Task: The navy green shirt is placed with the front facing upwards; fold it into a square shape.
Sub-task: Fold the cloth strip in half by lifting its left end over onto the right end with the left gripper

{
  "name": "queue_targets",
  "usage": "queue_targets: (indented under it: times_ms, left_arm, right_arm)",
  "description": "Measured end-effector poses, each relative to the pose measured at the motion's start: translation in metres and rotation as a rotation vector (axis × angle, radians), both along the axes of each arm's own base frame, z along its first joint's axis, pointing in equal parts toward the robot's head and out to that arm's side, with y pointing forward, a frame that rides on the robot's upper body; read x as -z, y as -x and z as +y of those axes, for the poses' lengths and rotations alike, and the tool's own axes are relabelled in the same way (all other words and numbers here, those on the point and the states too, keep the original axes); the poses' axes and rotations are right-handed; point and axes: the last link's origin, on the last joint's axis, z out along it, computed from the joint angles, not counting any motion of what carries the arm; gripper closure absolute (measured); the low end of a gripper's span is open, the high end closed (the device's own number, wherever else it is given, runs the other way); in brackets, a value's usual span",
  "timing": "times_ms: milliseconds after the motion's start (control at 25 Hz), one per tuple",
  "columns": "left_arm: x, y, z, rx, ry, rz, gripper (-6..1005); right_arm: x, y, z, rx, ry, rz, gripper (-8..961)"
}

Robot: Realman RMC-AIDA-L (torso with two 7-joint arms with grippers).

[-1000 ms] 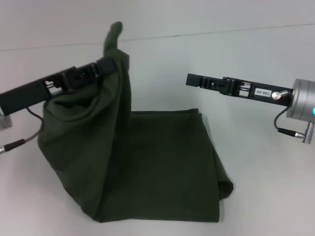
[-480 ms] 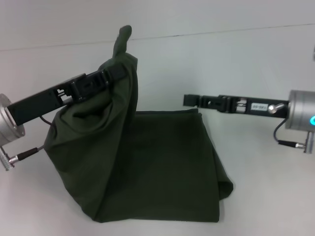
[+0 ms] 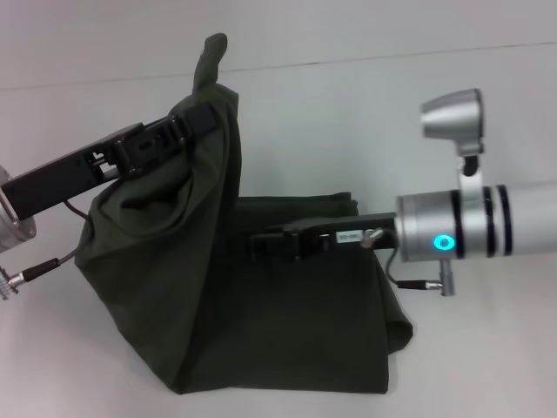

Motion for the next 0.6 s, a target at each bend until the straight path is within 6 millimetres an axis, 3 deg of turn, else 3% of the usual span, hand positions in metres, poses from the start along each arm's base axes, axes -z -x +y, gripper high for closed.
queue_targets:
  times_ms: [360, 600]
  left_arm:
    - [0.001, -0.004, 0.0, 0.013, 0.004, -0.014, 976]
    - [0.015, -0.009, -0.003, 0.032, 0.048, -0.011, 975]
  right_arm:
    - [0.005, 0.024, 0.012, -0.05, -0.004, 0.011, 558]
    - [0.001, 0.022, 0.014, -0.04, -0.02, 0.025, 558]
